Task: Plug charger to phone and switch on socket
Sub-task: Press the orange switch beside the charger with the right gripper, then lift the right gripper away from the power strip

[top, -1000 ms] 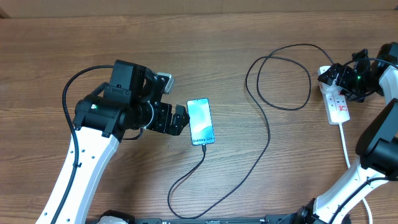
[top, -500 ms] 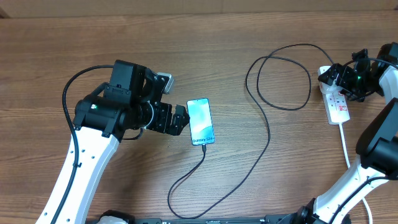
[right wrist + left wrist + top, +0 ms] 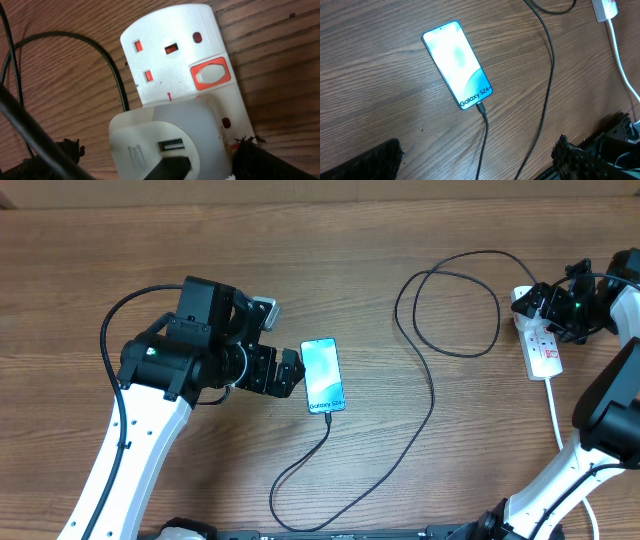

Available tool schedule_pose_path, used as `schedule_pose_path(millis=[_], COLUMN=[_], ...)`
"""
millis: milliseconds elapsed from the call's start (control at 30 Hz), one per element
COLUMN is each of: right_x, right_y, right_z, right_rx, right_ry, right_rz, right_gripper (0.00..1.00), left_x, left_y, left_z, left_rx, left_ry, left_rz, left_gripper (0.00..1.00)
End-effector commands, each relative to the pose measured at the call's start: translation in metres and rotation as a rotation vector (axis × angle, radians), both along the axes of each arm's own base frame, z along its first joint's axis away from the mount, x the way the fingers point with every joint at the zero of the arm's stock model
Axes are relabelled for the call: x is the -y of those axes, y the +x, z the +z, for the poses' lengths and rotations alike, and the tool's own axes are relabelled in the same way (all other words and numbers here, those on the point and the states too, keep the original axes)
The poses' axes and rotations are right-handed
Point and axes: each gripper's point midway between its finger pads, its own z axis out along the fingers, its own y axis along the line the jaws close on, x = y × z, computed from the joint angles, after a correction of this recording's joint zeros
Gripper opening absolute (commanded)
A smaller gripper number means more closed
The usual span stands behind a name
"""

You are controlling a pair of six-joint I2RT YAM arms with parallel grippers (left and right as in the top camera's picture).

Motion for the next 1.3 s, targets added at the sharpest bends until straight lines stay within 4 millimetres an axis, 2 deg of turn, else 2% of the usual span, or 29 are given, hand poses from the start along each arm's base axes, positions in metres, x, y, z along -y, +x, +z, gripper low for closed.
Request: schedule_pose_path(millis=[0,700,933,1067,1133,1200,1233,1267], right_x=[-0.032,-0.039,-0.026,-0.003,0.005,0.006,0.005,0.005], right_y=[-0.009,-0.017,-0.018,-0.021,-0.022,-0.021,-0.022,-0.022], right_z=[-0.029,-0.034,-0.030,-0.010,0.011,0.030,0.049,0.056], right_rx=[-0.067,-0.092,-0.126,-0.145,-0.123,-0.084,-0.052,-0.040], right_ry=[0.154,0.183,0.137,0.011,-0.042,-0.056,-0.068,-0.072], right_rz=[0.026,0.031,-0.063,-0.177,-0.217,-0.223,-0.228,-0.228], right_gripper=[1.00,1.00,1.00,1.00,1.00,1.00,1.00,1.00], left_x=[0.005,0.005,0.005,0.005,0.005,0.005,0.005,0.005], left_y=[-0.002,-0.002,-0.002,-0.002,-0.002,-0.002,-0.002,-0.002], left_z=[0.011,0.011,0.011,0.011,0.011,0.011,0.011,0.011], left_rx=[0.038,0.038,0.038,0.038,0.038,0.038,0.038,0.038], left_ry=[-0.018,-0.018,-0.018,-0.018,-0.018,-0.018,-0.018,-0.018], left_rz=[-0.033,-0.033,-0.033,-0.033,-0.033,-0.033,-0.033,-0.033], left_gripper=[0.99,0.99,0.99,0.99,0.99,0.99,0.99,0.99])
